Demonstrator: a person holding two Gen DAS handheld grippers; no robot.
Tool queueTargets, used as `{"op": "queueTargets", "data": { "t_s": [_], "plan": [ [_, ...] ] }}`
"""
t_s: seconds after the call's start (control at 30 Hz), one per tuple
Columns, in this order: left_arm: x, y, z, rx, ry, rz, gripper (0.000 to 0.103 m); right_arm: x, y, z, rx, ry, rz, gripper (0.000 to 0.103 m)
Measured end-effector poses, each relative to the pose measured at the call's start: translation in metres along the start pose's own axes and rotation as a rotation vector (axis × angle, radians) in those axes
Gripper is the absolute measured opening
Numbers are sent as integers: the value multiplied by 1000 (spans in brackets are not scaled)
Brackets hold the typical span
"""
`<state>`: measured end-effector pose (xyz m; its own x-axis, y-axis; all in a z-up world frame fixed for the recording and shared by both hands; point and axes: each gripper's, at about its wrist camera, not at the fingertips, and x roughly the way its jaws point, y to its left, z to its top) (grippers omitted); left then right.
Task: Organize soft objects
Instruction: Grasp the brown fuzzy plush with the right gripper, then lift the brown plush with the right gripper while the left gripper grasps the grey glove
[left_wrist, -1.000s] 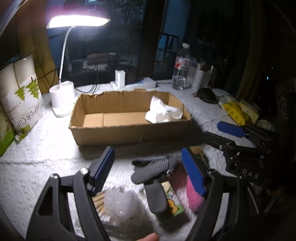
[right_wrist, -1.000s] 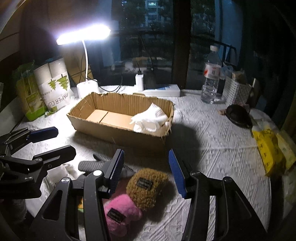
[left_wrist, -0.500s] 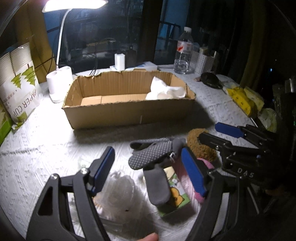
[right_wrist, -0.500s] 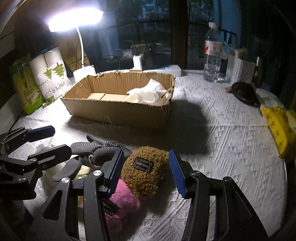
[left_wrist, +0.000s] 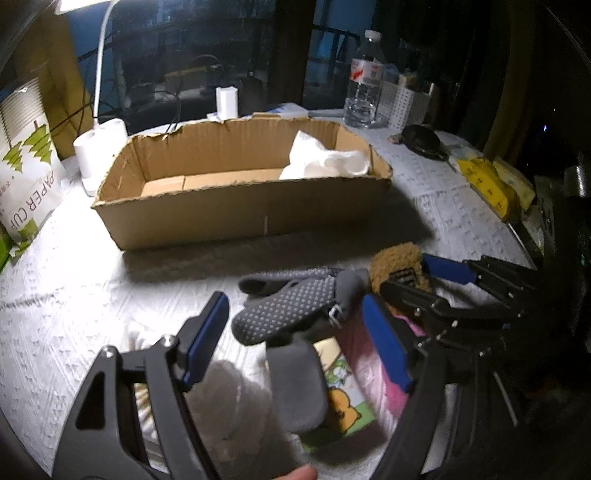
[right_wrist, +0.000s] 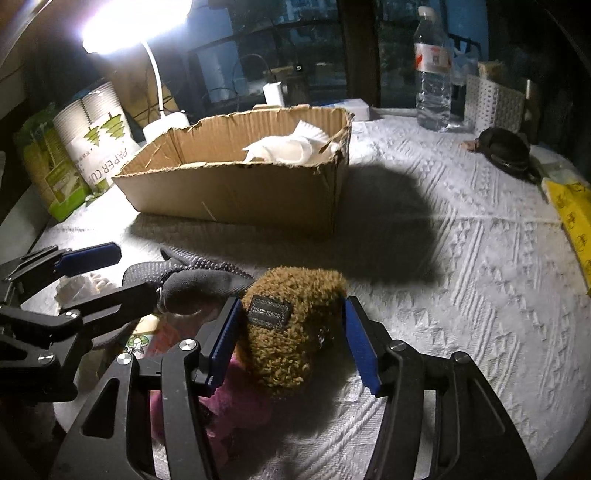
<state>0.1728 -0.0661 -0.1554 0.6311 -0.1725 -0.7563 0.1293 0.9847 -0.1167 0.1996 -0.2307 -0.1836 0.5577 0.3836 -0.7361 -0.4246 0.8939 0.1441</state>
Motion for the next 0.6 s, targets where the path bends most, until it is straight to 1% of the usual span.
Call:
{"op": "queueTargets", "data": {
  "t_s": [0.1, 0.13, 0.23, 0.3, 0.6],
  "plan": [
    [10, -2, 1, 7, 26, 19, 76, 3, 2, -2, -7, 4, 21, 58],
    [13, -2, 2, 6, 30, 26, 76, 4, 2, -2, -9, 6, 24, 54],
    [17, -1, 5, 5, 35, 29, 76, 3, 0, -3, -6, 0, 54, 46],
    [21, -1, 7, 7, 40, 30, 76, 1, -1, -3, -3, -9, 62, 44],
    [32, -10, 9, 54, 57, 39, 76, -15, -11, 1, 24, -67, 49, 42]
  ]
}}
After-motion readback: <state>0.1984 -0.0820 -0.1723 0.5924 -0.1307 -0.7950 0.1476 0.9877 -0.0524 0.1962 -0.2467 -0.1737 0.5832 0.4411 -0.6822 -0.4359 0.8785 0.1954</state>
